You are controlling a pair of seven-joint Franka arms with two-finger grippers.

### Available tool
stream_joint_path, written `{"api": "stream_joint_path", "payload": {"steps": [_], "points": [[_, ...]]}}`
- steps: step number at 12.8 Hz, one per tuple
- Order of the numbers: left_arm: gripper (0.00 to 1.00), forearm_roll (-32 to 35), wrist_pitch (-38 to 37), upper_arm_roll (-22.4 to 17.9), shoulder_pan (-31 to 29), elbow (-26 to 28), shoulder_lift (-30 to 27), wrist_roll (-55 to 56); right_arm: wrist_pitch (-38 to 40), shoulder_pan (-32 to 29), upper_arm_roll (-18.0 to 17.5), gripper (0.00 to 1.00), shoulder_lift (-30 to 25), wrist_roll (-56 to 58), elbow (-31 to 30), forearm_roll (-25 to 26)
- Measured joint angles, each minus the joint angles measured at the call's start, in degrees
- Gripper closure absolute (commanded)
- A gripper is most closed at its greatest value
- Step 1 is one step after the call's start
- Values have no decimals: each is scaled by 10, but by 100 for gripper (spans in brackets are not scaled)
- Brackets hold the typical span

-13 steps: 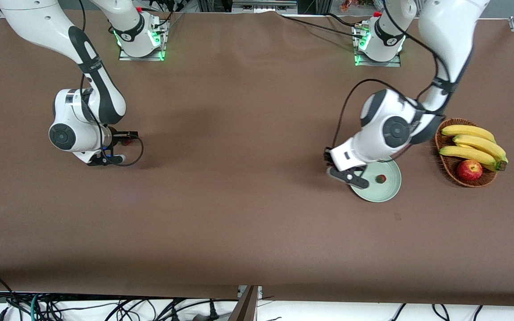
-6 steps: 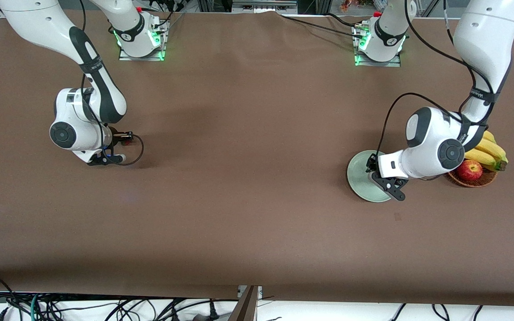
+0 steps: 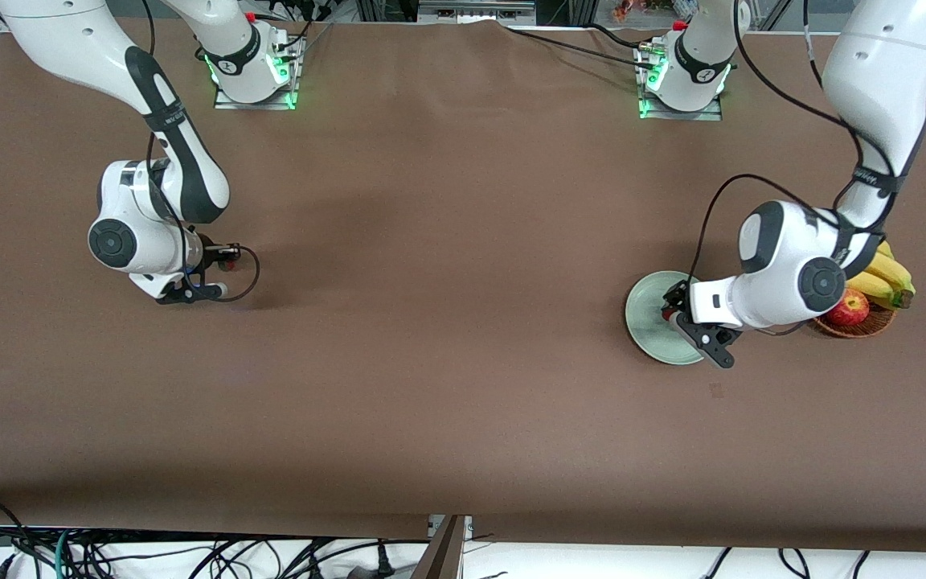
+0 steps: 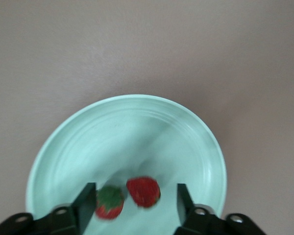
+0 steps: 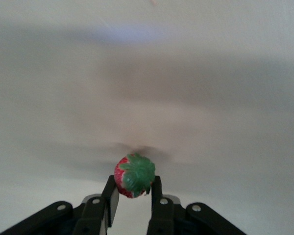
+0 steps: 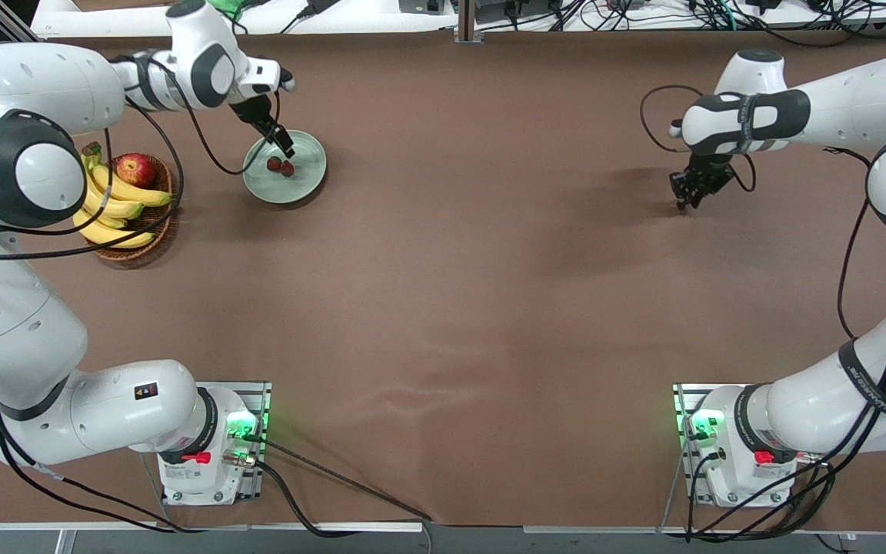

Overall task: Collect all strawberries into plate
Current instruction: 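Set the third strawberry mid-table with the right gripper and release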

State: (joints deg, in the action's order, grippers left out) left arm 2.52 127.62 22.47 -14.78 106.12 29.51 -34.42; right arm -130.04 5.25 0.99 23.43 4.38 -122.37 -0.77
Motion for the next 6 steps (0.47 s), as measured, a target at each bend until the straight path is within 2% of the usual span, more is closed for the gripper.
{"api": "stream_joint_path", "payload": {"steps": [3, 6], "points": [[0, -1, -96, 1, -1, -33, -72, 13, 0, 18, -90, 82, 13, -158, 70, -3], [0, -3, -257, 0, -3, -150, -97, 58, -8, 86, -152, 79, 74, -382, 175, -3]]}}
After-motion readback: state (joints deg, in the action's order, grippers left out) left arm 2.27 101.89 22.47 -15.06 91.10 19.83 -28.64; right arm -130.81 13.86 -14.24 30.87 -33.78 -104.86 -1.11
